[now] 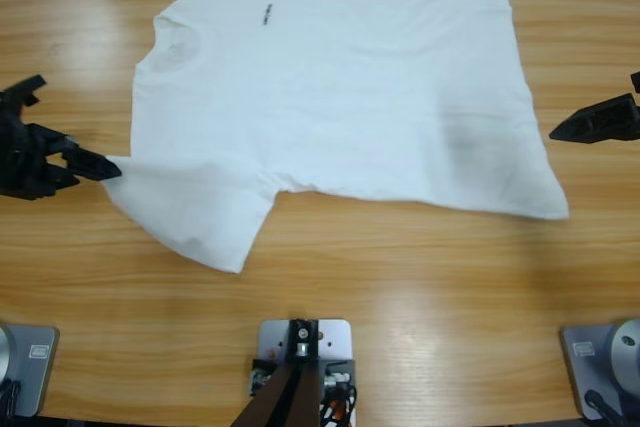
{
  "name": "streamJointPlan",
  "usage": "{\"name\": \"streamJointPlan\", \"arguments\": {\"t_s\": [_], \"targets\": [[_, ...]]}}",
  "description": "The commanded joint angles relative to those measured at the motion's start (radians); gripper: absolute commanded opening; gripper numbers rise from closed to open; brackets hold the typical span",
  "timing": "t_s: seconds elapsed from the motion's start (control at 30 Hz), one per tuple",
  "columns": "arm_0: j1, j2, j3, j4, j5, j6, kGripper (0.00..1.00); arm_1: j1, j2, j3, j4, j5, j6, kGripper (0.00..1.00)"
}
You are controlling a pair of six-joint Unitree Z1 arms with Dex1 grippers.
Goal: Fold clothes
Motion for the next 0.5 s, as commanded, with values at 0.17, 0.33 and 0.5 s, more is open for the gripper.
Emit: {"name": "streamJointPlan", "arguments": {"t_s": [0.17, 0.33, 0.5], "targets": [[0.023, 0.198, 0.038, -0.094, -0.023, 0.000, 0.678, -0.003, 0.046, 0.025, -0.001, 0.011, 0.012, 0.908], [0.044, 0.202, 0.073, -0.175, -0.081, 0.018, 0.678, -0.002, 0.055, 0.025, -0.001, 0.011, 0.012, 0.908], [0.045, 0.202, 0.081, -0.194, -0.117, 0.026, 0.674, -0.002, 0.058, 0.025, -0.001, 0.010, 0.012, 0.908]]}}
